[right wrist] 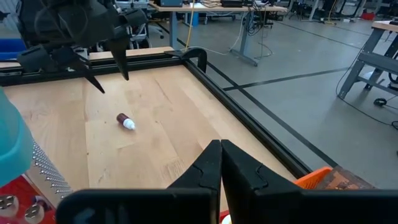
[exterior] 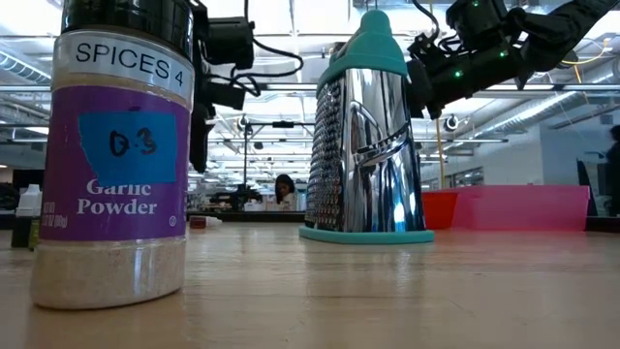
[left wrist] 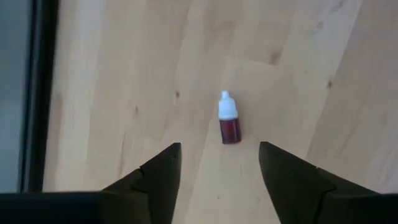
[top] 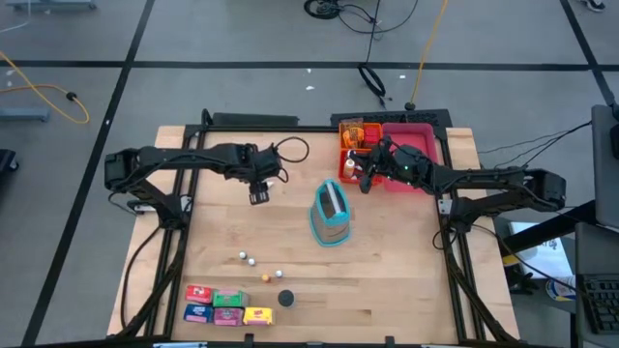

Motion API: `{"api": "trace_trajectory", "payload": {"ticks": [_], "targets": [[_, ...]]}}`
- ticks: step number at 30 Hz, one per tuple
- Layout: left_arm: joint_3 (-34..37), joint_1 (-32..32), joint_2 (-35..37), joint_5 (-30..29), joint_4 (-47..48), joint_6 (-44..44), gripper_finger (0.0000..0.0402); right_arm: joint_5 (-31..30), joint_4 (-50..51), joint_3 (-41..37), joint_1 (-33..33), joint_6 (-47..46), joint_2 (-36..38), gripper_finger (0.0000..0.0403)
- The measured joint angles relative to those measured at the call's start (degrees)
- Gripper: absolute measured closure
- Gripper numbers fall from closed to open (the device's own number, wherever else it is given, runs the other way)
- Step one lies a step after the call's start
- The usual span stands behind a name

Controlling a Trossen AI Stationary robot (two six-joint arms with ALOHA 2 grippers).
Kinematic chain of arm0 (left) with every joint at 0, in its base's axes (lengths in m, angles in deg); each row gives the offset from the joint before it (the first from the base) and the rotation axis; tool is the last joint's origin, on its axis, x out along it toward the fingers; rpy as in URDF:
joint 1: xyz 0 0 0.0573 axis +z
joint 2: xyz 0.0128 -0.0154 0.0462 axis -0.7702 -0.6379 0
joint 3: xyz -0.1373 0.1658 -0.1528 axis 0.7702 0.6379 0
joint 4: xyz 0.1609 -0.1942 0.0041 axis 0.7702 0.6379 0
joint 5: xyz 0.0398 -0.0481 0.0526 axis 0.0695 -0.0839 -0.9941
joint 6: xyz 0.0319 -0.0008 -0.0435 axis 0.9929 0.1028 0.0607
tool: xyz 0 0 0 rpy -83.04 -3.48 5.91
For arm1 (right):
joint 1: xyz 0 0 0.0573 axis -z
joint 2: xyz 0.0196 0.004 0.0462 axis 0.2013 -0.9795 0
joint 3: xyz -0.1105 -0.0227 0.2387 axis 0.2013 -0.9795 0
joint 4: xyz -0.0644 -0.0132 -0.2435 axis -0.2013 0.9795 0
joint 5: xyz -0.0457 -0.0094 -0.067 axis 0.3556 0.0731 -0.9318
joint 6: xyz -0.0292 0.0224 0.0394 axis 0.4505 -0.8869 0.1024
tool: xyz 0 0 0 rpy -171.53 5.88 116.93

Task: Pick & Place Kitchen Items
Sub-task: Put the small orange food coloring bottle into the red bin

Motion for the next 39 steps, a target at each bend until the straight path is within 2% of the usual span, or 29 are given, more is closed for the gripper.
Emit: {"api": "trace_trajectory", "payload": {"ticks": [5, 17, 26, 30, 39], "targets": [[2.61, 0.0, 0.0, 0.07, -4.55, -0.5, 0.0159, 0.0, 0.0, 0.0, 0.0, -0.02, 0.0, 0.0398], [9.94, 0.97, -0.31, -0.23, -15.14, -0.31, 0.0158, 0.01, 0.0, 0.0, 0.0, -0.08, 0.0, 0.0398], [14.23, 2.61, -0.31, 1.58, -20.87, -0.24, 0.0158, 0.0, -0.02, 0.0, 0.0, -0.09, 0.0, 0.0399], [16.08, 3.26, -0.31, 5.18, -24.62, 0.58, 0.0158, 0.0, -0.02, 0.0, 0.02, -0.11, 0.0, 0.0399], [17.36, 4.15, -0.47, 5.12, -25.29, 0.99, 0.0158, 0.02, -0.02, 0.0, 0.0, -0.31, 0.0, 0.0399]]}}
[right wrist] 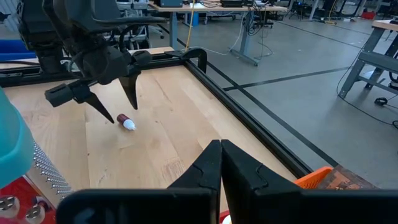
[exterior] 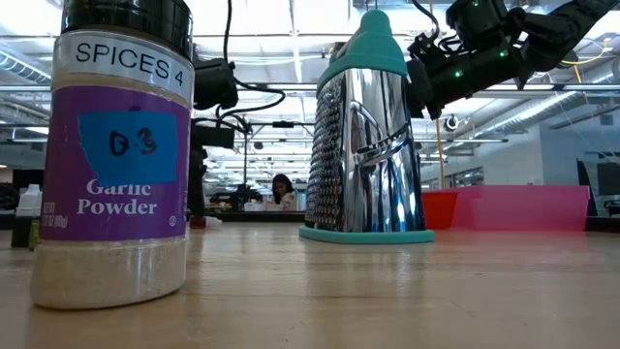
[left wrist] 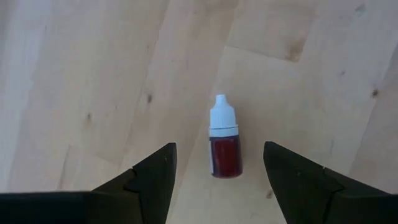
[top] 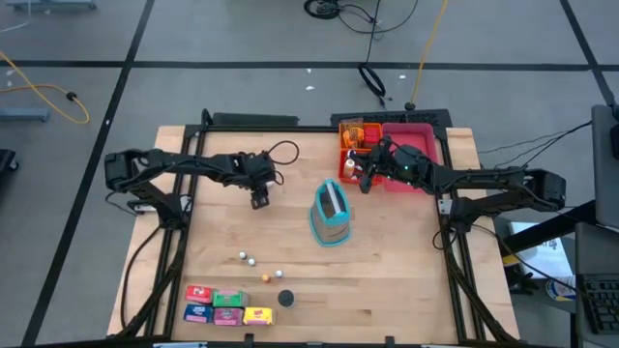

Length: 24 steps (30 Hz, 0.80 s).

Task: Pick & Place Kitchen Items
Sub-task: Put the small orange food coloring bottle into the red bin

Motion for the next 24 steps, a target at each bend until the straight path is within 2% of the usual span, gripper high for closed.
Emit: {"api": "trace_trajectory", "payload": {"ticks": [9, 12, 16, 22, 24], "targets": [[-0.17, 0.39, -4.82, 1.85, -1.85, -0.13, 0.0158, -0.02, -0.11, 0.0, -0.07, -0.43, -0.02, 0.0399], [-0.2, 0.39, -5.17, 2.02, -2.07, 0.2, 0.0172, -0.05, 0.0, 0.01, -0.32, -0.37, -0.02, 0.0399], [-0.18, 0.35, -5.08, 2.57, -2.32, 0.31, 0.023, -0.04, -0.17, 0.0, -0.35, -0.35, -0.02, 0.0399], [-0.17, 0.35, -5.08, 3.68, -2.01, 0.66, 0.035, -0.07, -0.31, 0.0, -0.35, -0.29, -0.02, 0.0399], [-0.17, 0.41, -5.1, 3.62, -2.03, 0.59, 0.0366, -0.09, -0.56, 0.0, -0.35, -0.26, -0.02, 0.0399]]}}
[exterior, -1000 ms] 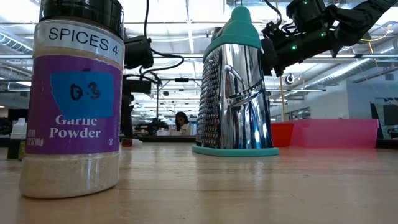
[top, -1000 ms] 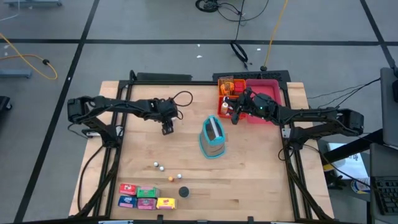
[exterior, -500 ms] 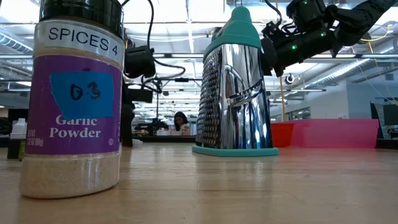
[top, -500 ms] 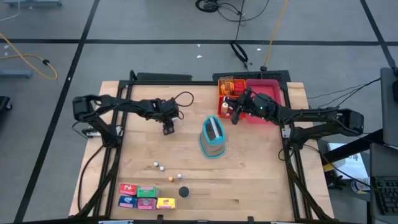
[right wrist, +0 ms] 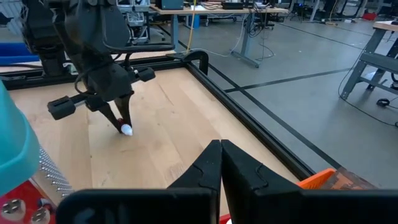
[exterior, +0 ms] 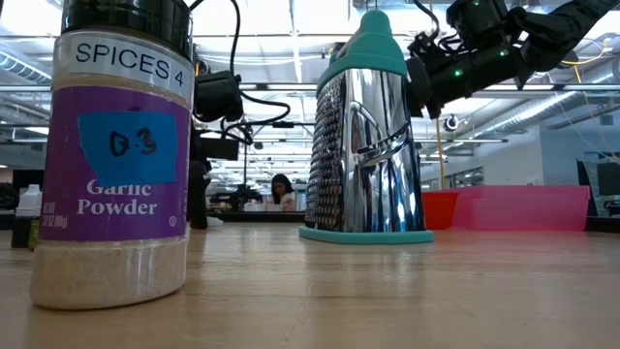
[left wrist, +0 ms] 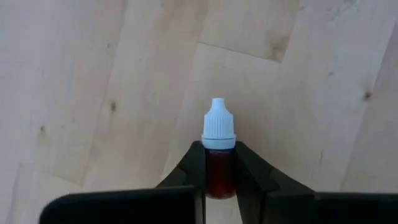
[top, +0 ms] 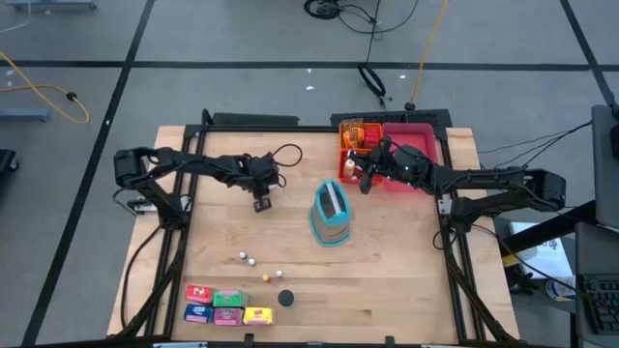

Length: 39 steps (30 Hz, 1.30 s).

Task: Pick & Place Kitchen Items
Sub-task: Put the small orange food coloring bottle into the red bin

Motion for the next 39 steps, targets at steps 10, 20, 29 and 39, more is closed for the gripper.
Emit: {"api": "trace_trajectory", "payload": {"ticks": [10, 20, 29, 39], "targets": [[-1.93, -0.62, 2.38, -0.42, 1.14, -2.89, 0.0353, 0.04, -2.8, 0.0, 0.0, -0.31, 0.02, 0.0399], [-4.52, -0.82, 16.39, 0.3, -11.28, -2.88, 0.0364, 6.94, -10.42, 0.0, -0.02, -2.51, 0.04, 0.0399], [-4.46, -2.92, 19.13, 7.85, -30.29, -1.64, 0.0366, 18.17, -17.75, 0.0, -0.02, -4.7, 0.08, 0.0387], [-4.46, -6.59, 16.65, 8.91, -45.38, 0.07, 0.0366, 19.28, -23.98, 0.0, -0.02, -7.08, 0.07, 0.0286]]}}
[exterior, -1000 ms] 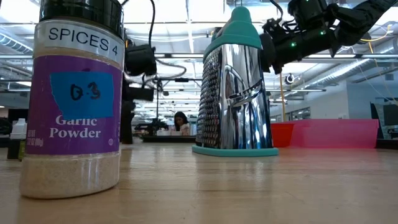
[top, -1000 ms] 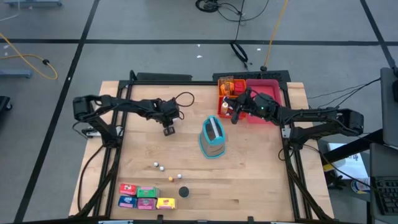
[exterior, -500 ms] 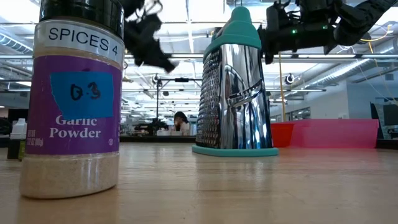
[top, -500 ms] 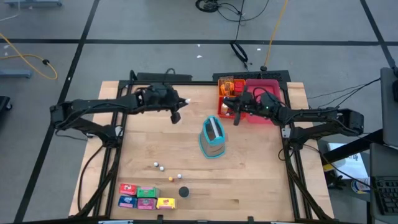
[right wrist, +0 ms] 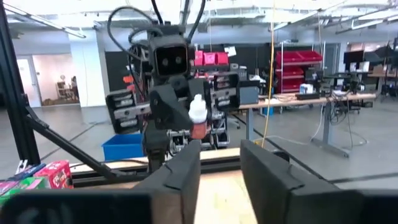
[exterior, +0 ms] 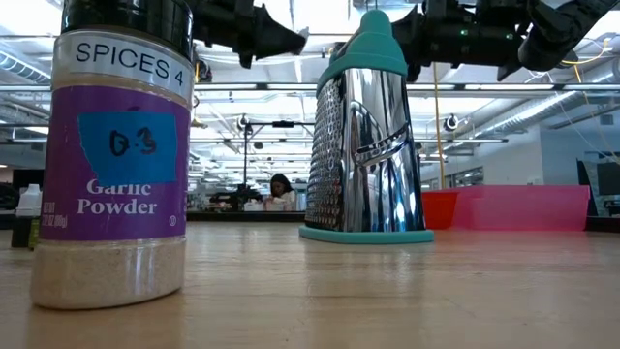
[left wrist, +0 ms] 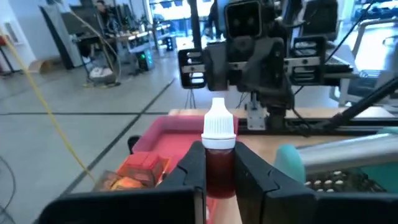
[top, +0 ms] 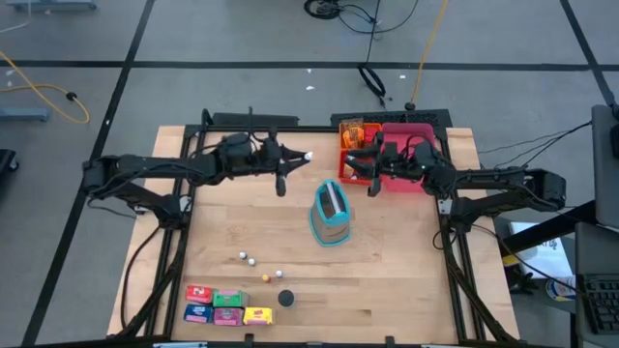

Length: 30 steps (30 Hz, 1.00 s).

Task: Pick & Place Kitchen Items
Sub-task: Put the small orange food coloring bottle into the red bin

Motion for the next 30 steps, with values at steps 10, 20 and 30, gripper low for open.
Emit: {"api": "trace_trajectory", "payload": {"ticks": [10, 20, 30], "targets": [[-0.04, -1.85, -7.18, 0.01, -12.41, 0.02, 0.0364, -0.23, -1.57, 1.54, -2.07, 0.32, -0.39, 0.0251], [-0.18, -2.82, -9.29, 0.04, -16.76, -0.07, 0.0363, -0.1, -1.49, 6.23, -2.52, 0.45, -7.31, 0.0245], [-0.22, -2.97, -9.29, 0.04, -16.45, -0.11, 0.0361, 0.13, -1.81, 12.78, -3.93, 0.46, -15.0, 0.0239]]}}
